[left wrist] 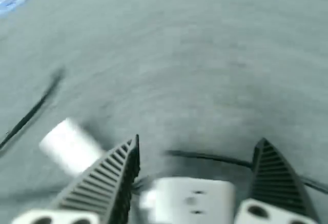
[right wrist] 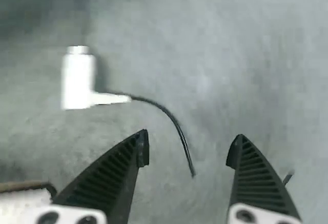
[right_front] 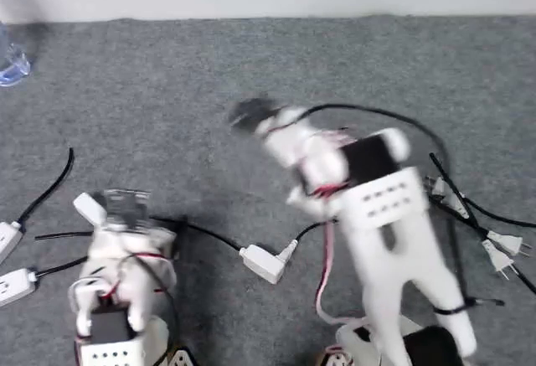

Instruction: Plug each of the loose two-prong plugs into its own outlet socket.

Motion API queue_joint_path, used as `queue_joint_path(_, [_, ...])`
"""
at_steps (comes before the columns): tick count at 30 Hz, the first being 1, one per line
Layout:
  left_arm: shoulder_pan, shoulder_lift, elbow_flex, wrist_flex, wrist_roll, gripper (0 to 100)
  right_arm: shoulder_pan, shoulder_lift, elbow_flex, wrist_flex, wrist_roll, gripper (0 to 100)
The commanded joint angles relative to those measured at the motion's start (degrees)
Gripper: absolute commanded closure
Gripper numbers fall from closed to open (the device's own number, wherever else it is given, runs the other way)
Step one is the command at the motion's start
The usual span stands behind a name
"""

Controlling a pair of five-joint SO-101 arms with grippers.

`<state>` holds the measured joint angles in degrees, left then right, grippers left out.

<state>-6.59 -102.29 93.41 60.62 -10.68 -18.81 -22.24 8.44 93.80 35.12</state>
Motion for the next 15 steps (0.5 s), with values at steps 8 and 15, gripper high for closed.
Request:
queue_joint_path(8, [32.4,0.0,-6.0,5.2,-12.5,67,13.9,-6.1,28.2,-22.6,-14.9,76.8])
queue_joint_path(15, [40.8,0.0,-9.6,12.6,-28.9,67,14.3,-6.1,41.0,-36.0,-15.3,76.8])
